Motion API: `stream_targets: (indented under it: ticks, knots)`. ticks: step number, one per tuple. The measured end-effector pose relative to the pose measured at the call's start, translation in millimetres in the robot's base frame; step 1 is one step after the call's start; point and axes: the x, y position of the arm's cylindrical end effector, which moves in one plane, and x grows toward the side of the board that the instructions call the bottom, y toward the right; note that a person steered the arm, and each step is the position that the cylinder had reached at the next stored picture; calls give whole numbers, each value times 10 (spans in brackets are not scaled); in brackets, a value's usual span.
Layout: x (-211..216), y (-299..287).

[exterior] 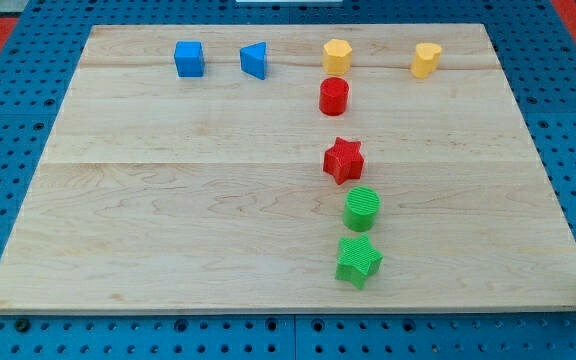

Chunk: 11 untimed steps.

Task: Move your arm towards the yellow heart

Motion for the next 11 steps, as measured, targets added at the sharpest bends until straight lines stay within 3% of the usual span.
stream_targets:
  ticks: [3, 6, 8, 11]
  knots:
    - [-290, -376]
    - [-2244, -325]
    - [-3242, -343]
    - [-3263, -1165]
